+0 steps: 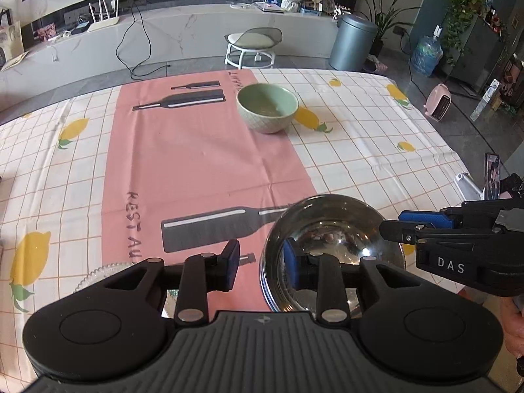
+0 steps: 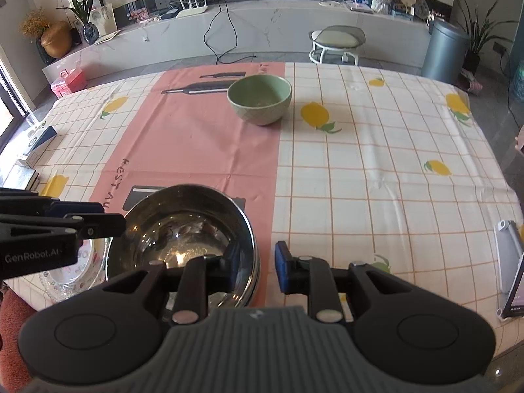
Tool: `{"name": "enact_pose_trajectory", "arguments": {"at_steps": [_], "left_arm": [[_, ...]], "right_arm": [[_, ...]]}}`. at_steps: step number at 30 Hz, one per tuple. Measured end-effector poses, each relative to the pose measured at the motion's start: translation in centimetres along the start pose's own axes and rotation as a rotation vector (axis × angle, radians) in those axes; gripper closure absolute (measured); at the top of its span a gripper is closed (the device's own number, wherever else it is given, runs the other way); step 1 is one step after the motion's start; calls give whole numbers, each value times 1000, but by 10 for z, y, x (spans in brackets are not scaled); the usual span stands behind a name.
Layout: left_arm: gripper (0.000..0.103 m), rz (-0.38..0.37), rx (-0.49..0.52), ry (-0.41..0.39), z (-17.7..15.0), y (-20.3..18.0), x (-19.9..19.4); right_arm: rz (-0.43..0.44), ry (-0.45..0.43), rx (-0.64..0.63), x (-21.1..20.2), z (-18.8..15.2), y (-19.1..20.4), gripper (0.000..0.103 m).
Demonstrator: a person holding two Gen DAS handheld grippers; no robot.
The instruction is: Organize plates and bowls
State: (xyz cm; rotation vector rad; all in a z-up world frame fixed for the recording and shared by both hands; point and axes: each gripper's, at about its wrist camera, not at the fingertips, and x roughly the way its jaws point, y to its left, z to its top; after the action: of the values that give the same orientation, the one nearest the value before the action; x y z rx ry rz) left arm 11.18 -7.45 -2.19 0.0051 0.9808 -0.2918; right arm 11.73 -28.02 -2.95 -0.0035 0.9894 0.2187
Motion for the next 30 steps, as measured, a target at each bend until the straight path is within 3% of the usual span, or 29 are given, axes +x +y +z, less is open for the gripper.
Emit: {"name": "enact_pose_trajectory", "arguments": {"at_steps": [2, 6, 8, 13, 18, 21, 30], "left_arm": [[69, -2, -5, -10, 1, 2, 2], [69, -3, 1, -12, -1, 3, 10], [73, -5, -3, 2, -4, 4, 15], [76, -22, -17, 4, -7, 7, 18], [75, -50, -40, -47, 4, 13, 7], [69, -66, -39, -79, 17, 15, 1], [65, -48, 11, -113, 60, 15, 8]], "right_arm": [[-11, -24, -1, 1, 2, 0, 82], [3, -16, 31, 10, 5, -4, 93], [8, -8, 30, 14, 5, -3, 95], [13, 7, 39, 20, 3, -3, 97], [59, -9, 85, 12, 8, -10, 91], [82, -39, 125, 5, 17, -17, 84], [45, -86, 231, 15, 55, -43, 75]]}}
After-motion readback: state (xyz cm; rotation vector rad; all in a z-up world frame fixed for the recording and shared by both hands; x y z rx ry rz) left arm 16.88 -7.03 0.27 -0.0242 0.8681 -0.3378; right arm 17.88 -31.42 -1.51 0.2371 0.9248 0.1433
